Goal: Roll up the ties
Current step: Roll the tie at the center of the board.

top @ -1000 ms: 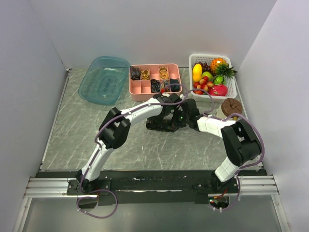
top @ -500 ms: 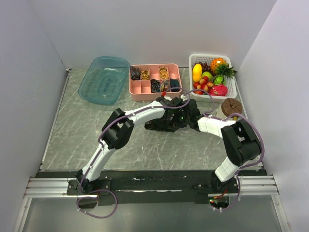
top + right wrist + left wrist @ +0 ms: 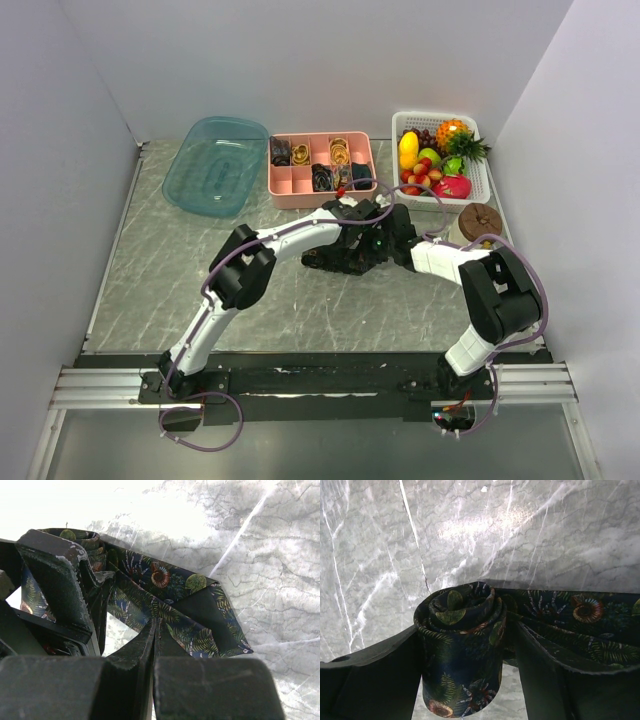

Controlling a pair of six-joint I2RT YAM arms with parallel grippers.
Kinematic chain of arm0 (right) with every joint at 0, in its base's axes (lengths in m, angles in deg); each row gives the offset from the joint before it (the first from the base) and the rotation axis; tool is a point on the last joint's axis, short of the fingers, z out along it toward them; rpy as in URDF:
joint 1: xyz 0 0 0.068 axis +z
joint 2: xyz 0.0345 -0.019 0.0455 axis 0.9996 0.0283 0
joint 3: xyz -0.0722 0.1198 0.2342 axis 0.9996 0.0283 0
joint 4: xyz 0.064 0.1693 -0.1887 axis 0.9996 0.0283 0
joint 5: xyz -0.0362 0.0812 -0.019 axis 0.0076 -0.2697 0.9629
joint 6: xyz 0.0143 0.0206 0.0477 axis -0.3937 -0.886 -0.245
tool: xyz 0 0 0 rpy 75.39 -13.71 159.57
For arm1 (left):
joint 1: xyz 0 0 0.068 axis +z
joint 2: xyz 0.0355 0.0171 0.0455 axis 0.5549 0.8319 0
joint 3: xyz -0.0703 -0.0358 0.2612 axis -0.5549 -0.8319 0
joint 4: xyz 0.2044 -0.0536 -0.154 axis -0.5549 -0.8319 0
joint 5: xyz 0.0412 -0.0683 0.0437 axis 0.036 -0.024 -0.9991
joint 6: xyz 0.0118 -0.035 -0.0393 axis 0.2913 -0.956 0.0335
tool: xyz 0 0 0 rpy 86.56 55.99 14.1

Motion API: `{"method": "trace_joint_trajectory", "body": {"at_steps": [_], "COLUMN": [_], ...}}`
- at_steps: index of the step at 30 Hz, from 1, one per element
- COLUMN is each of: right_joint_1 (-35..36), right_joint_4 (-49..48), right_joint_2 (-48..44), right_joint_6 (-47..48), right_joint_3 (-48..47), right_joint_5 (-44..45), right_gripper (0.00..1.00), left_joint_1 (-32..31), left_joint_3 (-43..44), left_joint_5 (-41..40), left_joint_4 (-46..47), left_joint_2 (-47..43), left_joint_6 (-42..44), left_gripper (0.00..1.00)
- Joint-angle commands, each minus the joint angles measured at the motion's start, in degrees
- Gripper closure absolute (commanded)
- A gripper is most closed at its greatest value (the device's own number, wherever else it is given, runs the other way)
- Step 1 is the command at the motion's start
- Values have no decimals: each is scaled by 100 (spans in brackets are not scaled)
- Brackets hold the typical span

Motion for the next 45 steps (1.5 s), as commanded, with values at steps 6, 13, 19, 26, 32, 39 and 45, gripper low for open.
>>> {"method": "trace_joint_trajectory", "body": {"at_steps": [6, 13, 19, 26, 32, 39, 45], "right_joint_1": [0, -105, -211, -220, -106, 456, 852], "right_joint_4": [-53, -755, -1512, -1583, -1205, -502, -27], "right_joint_2": [-189, -567, -875, -892, -761, -32, 785], "right_joint_6": [10, -253, -482, -421, -157, 177, 335], "right_joint_3": [25, 560, 1001, 957, 510, -694, -1696], "right_joint_5": [4, -242, -576, -699, -673, -445, -251], "right_gripper": [100, 100, 100, 100, 100, 100, 100], "left_joint_1": [-219, -219, -211, -18, 746, 1748, 2759], "left_joint_3": [59, -275, -522, -978, -2225, -3922, -5284], "left_joint_5": [-147, 20, 425, 617, 1443, 2636, 4571], "left_joint_4": [168, 484, 855, 1337, 2293, 3200, 4848], "left_joint_2": [-774, -1117, -1249, -1837, -2988, -3991, -4238], "left_joint_6": [-173, -225, -225, -208, -129, -102, -382], "left_gripper": [26, 26, 27, 25, 21, 17, 16]}}
